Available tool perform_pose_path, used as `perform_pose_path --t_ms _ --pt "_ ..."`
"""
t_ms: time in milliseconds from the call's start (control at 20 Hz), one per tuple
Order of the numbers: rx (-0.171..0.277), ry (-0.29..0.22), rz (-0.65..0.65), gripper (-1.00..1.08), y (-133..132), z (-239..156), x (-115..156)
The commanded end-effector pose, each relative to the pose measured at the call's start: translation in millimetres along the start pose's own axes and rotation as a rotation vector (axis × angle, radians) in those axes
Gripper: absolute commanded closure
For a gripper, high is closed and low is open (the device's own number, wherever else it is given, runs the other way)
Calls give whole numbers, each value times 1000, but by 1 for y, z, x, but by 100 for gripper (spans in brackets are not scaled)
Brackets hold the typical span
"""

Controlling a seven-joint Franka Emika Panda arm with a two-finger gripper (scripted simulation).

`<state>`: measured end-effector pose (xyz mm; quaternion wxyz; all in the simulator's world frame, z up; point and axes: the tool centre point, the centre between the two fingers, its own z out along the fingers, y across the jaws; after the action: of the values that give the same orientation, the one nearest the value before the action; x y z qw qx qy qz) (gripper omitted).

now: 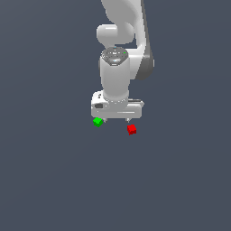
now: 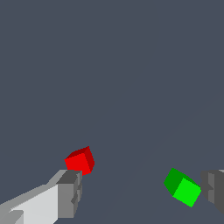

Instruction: Stack the red cube on top of the green cube.

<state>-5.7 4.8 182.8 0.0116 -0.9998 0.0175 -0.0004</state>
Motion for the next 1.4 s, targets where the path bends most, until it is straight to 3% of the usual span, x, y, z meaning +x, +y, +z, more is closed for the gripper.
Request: perform_pose_path --t_ms 0,400,950,1350 --pt "0 0 0 -92 0 0 0" --pt "-3 -1 -54 -92 -15 17 -7" --pt "-15 -3 -267 -92 -69 87 -41" --pt "-21 -4 -352 -92 -87 115 -57"
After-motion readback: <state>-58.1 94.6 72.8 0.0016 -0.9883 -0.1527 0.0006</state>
